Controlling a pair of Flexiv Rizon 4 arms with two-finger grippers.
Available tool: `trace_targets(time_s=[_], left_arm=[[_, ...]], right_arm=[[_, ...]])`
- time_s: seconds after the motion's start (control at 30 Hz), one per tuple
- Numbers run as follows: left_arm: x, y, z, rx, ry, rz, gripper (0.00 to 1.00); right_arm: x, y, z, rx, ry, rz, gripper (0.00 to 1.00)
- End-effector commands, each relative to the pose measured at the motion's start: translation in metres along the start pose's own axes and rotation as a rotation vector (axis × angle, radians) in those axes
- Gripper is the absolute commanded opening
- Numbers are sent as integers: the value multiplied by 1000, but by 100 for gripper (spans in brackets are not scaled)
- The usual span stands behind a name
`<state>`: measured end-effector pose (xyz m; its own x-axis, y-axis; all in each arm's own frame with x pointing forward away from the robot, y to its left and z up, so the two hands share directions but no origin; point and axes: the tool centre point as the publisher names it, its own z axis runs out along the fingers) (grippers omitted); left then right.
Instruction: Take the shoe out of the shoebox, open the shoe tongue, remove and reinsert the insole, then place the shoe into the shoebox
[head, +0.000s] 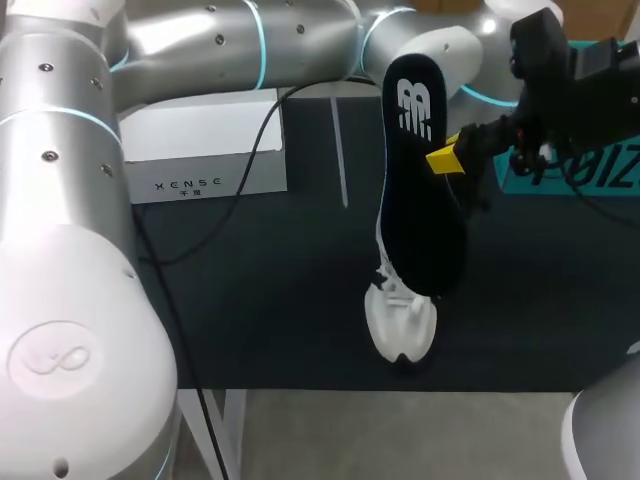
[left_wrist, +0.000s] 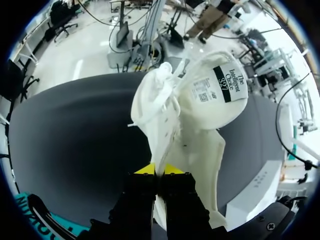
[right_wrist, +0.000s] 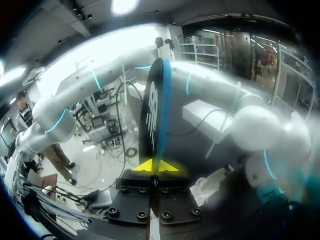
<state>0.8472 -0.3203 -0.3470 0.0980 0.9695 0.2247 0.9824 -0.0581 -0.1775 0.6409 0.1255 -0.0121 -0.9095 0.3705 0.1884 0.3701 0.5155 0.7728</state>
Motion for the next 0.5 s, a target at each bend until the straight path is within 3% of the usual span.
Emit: trace_targets(time_s=[0.03,0.2,0.23,0.27,0.5], left_arm=[[3,3,-2,2,-9,-5,0],[2,8,5,-6,-22,-20,2],[1,8,6,3,-28,-24,47],[1,8,7,6,-31,-24,100],[6,13,-3,21,-146,-65,100]], right_arm=[[-2,3,3,6,2,2,0],[-2,3,3,6,2,2,0],[-2,3,3,6,2,2,0],[-2,3,3,6,2,2,0],[-2,3,3,6,2,2,0]])
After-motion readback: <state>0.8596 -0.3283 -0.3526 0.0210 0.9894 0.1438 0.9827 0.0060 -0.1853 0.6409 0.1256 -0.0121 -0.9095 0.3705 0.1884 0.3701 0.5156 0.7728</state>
